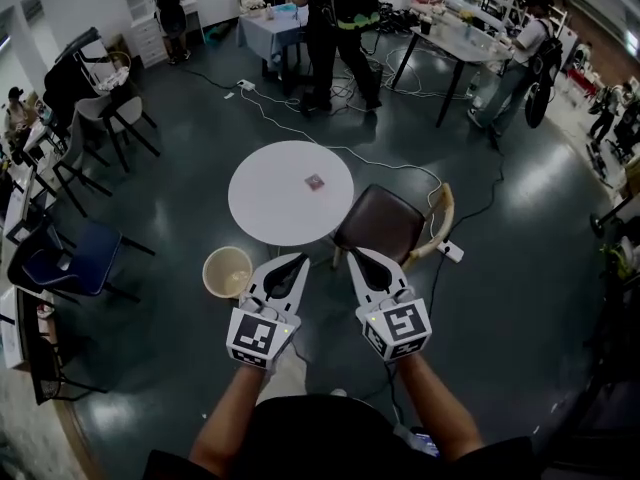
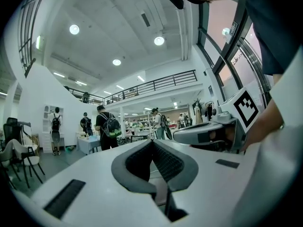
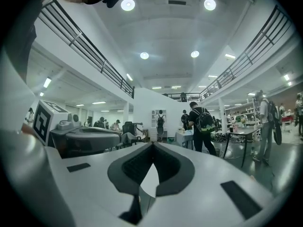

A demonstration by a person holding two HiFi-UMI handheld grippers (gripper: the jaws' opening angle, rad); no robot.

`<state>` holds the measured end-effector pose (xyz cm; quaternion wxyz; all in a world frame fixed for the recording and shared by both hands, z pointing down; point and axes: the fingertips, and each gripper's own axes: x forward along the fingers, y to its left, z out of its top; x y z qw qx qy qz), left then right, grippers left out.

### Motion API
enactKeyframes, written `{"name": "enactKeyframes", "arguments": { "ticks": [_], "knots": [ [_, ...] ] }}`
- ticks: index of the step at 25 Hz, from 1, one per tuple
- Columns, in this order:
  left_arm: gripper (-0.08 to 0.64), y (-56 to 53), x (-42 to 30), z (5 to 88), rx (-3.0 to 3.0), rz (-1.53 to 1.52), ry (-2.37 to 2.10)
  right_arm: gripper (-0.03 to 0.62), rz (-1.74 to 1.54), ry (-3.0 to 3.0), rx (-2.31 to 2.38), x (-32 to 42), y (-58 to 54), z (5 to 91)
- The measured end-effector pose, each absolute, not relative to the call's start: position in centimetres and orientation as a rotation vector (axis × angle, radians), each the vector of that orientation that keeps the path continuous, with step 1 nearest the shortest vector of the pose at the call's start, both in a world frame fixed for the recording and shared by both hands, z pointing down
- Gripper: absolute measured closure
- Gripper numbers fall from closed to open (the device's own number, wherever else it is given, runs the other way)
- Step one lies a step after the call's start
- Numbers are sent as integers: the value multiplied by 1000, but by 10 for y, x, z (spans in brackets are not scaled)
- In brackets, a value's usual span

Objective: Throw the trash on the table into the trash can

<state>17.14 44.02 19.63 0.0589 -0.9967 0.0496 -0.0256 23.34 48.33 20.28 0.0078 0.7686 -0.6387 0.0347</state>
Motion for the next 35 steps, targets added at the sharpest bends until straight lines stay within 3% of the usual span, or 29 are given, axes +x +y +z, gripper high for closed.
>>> {"name": "enactKeyframes", "arguments": {
  "ticks": [10,35],
  "knots": [
    [545,351,207,194,-3041,-54,113,574,121,-1959,2406,270,395,205],
    [545,196,221,214,-3122,-69,-12,574,186,-1837,2412,287,236,224]
  ]
}}
